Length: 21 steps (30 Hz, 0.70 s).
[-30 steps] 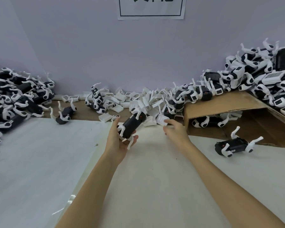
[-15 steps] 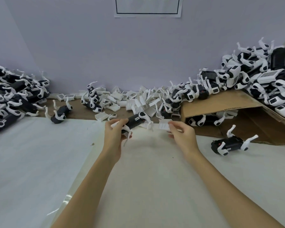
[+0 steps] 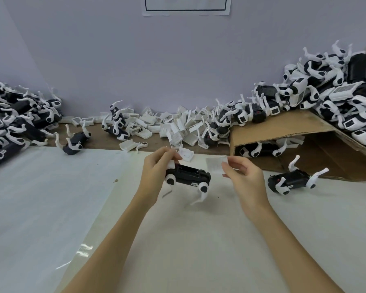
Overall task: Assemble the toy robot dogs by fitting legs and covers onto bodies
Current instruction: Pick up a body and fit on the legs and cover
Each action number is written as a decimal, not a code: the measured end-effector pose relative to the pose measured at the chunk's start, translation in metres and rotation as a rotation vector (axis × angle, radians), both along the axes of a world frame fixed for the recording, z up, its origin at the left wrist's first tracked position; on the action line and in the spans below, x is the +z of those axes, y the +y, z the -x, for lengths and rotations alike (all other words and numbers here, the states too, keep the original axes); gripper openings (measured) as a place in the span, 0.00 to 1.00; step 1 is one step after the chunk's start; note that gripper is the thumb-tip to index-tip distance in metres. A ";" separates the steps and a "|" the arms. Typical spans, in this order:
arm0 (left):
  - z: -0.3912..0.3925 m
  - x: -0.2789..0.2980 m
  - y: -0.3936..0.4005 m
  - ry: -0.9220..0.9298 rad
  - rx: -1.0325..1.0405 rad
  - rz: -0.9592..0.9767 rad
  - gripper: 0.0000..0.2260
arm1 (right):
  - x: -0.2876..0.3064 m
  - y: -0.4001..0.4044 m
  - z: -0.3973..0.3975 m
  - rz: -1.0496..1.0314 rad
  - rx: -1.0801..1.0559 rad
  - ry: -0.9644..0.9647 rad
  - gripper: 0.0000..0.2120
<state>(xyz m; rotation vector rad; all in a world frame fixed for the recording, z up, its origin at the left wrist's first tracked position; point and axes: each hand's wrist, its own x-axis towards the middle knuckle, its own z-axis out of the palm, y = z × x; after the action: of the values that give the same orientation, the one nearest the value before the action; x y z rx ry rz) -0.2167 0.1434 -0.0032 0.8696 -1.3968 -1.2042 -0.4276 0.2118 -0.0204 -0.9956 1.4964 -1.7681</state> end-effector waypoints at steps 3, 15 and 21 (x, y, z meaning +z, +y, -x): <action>0.008 0.002 0.011 -0.068 -0.003 0.129 0.12 | -0.002 -0.002 -0.003 0.020 0.021 -0.048 0.02; 0.026 0.004 0.030 -0.201 0.060 0.333 0.13 | 0.007 0.015 -0.036 0.207 0.177 0.436 0.06; 0.020 0.003 0.023 -0.167 0.056 0.276 0.15 | 0.000 0.019 -0.046 0.104 0.393 0.643 0.26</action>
<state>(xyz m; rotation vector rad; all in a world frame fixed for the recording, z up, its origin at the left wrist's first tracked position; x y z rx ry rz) -0.2365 0.1665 -0.0002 0.8212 -1.6177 -0.8858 -0.3816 0.2309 -0.0199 -1.8929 1.4270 -1.3099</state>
